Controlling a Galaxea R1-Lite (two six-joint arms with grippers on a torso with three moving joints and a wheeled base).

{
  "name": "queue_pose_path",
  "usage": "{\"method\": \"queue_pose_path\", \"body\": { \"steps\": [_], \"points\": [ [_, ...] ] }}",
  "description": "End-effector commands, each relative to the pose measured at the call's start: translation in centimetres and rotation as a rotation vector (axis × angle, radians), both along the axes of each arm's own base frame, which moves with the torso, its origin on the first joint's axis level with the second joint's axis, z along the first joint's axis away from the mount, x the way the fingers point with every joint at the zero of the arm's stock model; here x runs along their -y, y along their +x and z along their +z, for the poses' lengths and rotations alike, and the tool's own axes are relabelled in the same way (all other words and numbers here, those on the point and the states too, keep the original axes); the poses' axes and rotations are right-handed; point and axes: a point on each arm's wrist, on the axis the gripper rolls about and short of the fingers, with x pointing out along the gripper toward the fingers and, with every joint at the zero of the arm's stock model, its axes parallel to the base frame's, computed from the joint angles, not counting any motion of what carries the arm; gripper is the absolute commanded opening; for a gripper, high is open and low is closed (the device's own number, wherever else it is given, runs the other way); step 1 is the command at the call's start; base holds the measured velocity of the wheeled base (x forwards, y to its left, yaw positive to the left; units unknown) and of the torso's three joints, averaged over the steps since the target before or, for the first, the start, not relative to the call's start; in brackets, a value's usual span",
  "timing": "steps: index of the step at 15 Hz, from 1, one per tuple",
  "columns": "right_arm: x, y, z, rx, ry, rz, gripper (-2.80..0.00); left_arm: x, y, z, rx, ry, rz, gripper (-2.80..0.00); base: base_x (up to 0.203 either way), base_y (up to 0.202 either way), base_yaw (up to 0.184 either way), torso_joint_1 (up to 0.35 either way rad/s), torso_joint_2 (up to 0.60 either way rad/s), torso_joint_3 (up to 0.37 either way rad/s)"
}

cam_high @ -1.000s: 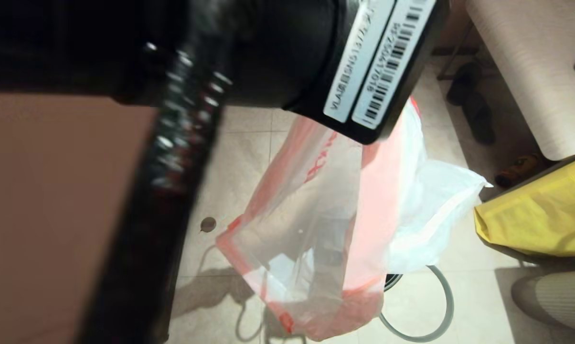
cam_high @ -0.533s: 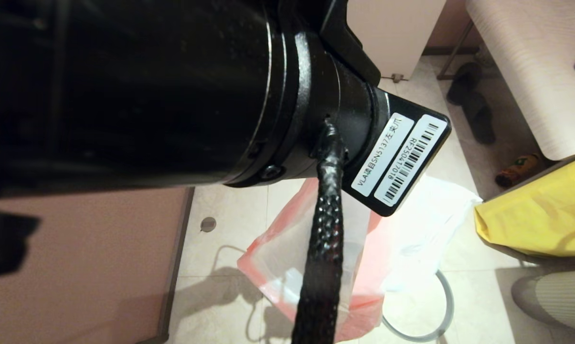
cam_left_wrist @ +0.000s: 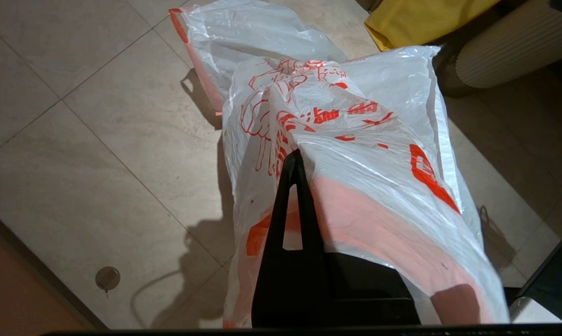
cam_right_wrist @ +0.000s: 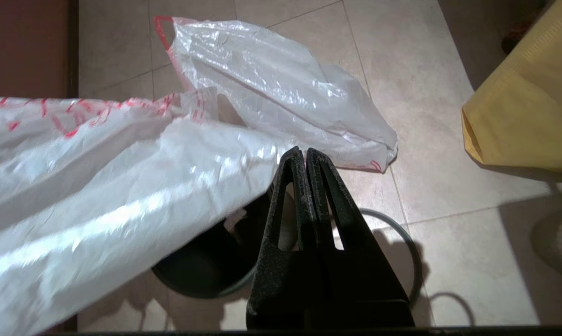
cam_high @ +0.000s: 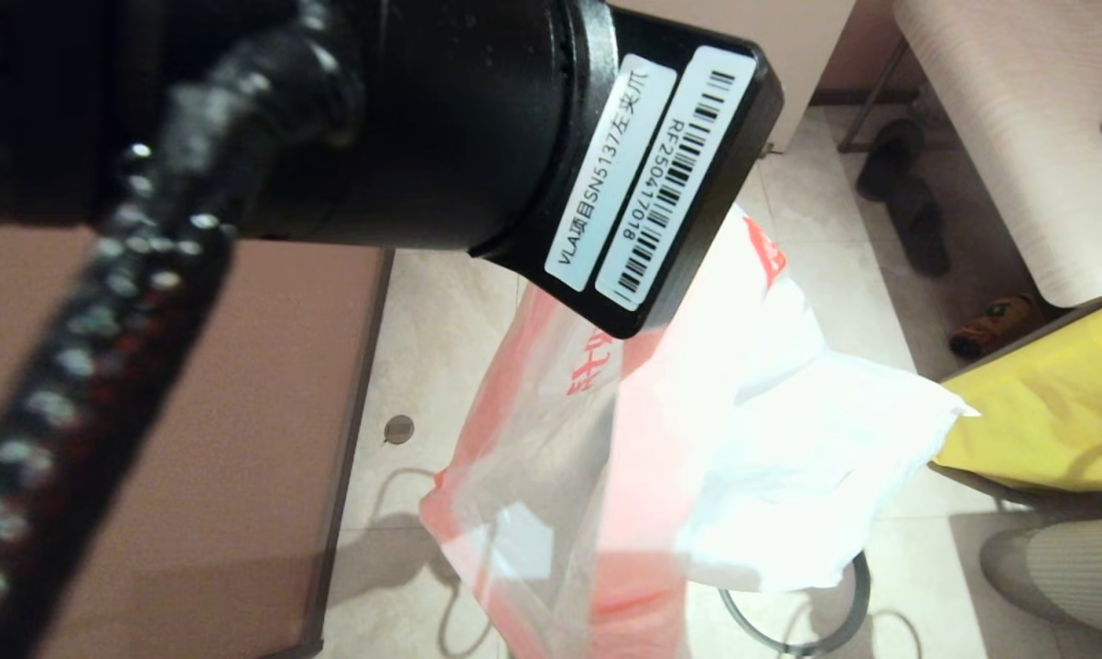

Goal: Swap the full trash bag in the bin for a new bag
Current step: Put the new garbage bag on the trash can

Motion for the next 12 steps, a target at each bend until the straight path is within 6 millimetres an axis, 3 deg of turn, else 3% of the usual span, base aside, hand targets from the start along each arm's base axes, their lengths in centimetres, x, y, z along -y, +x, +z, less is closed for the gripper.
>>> {"method": "queue_pose_path", "body": {
  "steps": [1,3,7,10,12],
  "points": [
    [-0.2,6.8,-0.2,-0.075,0.022,-0.002,-2.8,-0.6,-0.7,0.4,0.013,-0.017,0.03,-2.8,0.0,0.0,0.0,0.0,0.0,0.0],
    [-0.3,10.8,1.3,-0.032,0.057,-0.015,-2.8,-0.5,-1.7,0.2,-0.012,-0.027,0.006,-2.8,0.0,0.0,0.0,0.0,0.0,0.0],
    [-1.2,18.8,2.0,-0.016,0.114,-0.016,-2.8,0.4,-2.4,-0.8,-0.069,-0.01,-0.007,-2.8,0.0,0.0,0.0,0.0,0.0,0.0],
    [-4.1,23.1,2.2,-0.027,0.144,0.06,-2.8,1.0,-2.6,-1.1,-0.078,-0.004,-0.019,-2.8,0.0,0.0,0.0,0.0,0.0,0.0],
    [-5.1,25.0,3.7,-0.022,0.179,0.082,-2.8,1.1,-2.8,-1.1,-0.082,-0.006,-0.034,-2.8,0.0,0.0,0.0,0.0,0.0,0.0]
  ]
}}
